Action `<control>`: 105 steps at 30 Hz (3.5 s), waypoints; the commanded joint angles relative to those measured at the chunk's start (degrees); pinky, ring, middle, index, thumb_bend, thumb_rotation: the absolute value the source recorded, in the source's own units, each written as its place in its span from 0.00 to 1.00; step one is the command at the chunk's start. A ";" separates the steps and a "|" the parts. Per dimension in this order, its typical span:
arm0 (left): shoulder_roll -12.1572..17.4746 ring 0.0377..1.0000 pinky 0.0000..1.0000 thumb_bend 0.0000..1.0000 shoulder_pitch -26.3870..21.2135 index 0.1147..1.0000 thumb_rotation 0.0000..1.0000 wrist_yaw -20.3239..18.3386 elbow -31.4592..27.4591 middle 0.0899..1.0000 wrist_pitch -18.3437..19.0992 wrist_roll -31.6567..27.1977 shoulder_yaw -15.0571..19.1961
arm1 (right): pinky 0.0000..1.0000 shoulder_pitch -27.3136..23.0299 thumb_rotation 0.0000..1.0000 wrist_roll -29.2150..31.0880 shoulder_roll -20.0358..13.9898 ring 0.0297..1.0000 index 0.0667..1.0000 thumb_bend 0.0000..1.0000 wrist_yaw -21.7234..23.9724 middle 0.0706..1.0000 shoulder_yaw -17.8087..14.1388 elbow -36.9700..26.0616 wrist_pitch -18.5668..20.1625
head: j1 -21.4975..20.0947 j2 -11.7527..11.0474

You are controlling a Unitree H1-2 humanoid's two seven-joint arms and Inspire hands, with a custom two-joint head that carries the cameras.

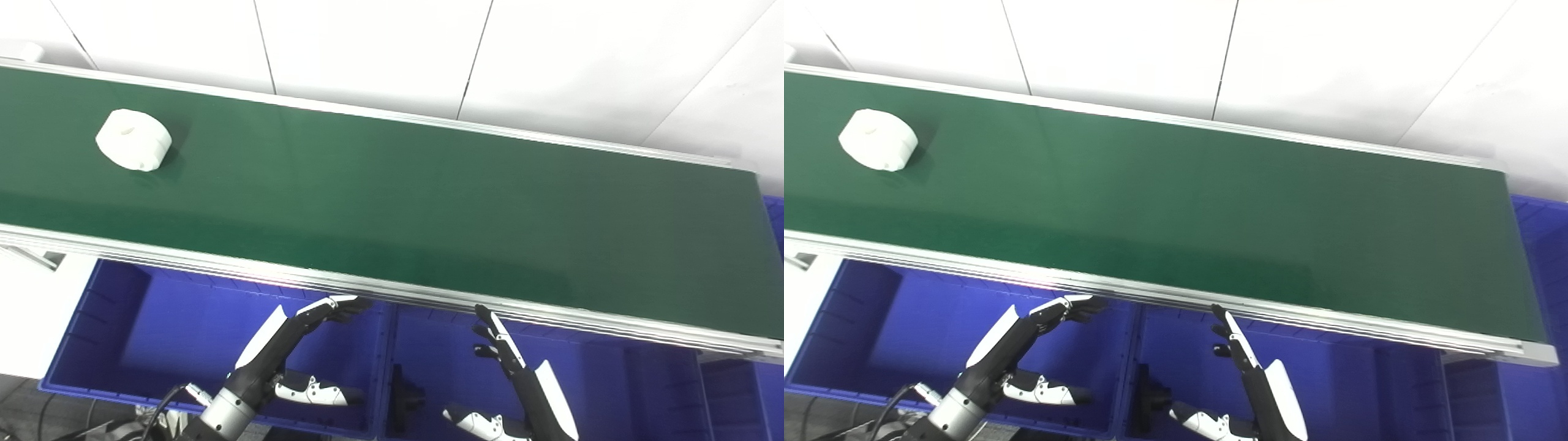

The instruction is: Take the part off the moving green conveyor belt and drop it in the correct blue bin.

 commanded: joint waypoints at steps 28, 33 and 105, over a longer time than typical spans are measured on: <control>1.84 0.79 0.75 0.79 -0.87 0.75 0.28 2.84 -0.03 0.80 -2.20 -0.97 -1.74 | 0.80 0.56 0.56 0.67 0.26 0.92 0.98 0.70 -0.52 0.97 0.08 -0.22 -3.23 | 3.25 -0.66; 0.53 0.78 0.74 0.81 -0.72 0.74 0.28 5.04 2.13 0.79 -2.21 0.56 -3.52 | 0.82 -0.12 0.57 2.44 -1.22 0.92 1.00 0.69 -0.72 0.98 -0.44 3.19 -6.58 | 15.15 -7.00; 17.57 0.89 0.85 0.80 -42.38 0.83 0.13 -7.82 1.36 0.90 11.48 4.16 13.60 | 0.85 -8.59 0.58 1.94 -3.86 0.90 0.95 0.71 -13.86 0.92 9.81 10.54 -8.16 | 8.76 -8.95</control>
